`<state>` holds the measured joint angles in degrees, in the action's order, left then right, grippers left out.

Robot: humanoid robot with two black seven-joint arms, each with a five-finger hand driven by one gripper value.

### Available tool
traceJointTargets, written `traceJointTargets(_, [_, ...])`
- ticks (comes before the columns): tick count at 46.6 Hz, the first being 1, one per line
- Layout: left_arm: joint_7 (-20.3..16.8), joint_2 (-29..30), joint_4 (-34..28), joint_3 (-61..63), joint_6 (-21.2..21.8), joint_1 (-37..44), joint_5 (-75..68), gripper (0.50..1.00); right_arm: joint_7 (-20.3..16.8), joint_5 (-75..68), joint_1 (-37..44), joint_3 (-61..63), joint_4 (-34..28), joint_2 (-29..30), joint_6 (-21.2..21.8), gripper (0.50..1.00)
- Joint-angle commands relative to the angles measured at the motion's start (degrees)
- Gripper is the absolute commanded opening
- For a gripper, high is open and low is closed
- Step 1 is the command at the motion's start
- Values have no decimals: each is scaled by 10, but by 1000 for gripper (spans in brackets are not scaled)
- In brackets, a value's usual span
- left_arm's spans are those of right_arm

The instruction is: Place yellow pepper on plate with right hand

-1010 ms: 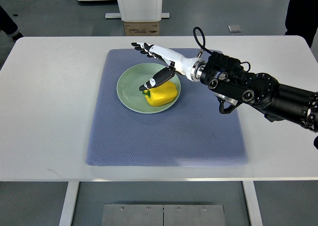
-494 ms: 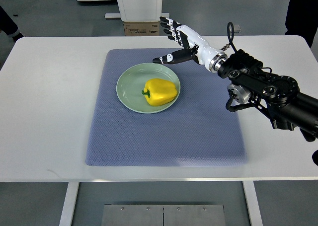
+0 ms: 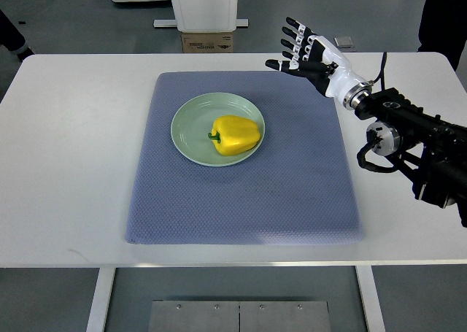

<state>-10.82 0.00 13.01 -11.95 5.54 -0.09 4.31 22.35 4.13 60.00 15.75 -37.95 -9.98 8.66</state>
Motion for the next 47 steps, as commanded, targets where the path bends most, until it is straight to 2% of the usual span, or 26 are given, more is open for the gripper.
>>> traceJointTargets(1, [0, 0, 0, 0, 0, 0, 0, 1000, -1, -22, -15, 14, 9, -3, 9, 1000])
traceJointTargets(7, [0, 0, 0, 0, 0, 0, 0, 1000, -3, -48, -44, 52, 14, -18, 31, 1000])
traceJointTargets(15, [0, 0, 0, 0, 0, 0, 0, 1000, -25, -110, -87, 111, 24, -37, 61, 1000])
traceJointTargets(25, [0, 0, 0, 0, 0, 0, 0, 1000, -40, -137, -102, 120, 81, -41, 87, 1000])
traceJointTargets(47, [0, 0, 0, 0, 0, -1, 0, 1000, -51, -146, -108, 122, 103, -38, 88, 1000])
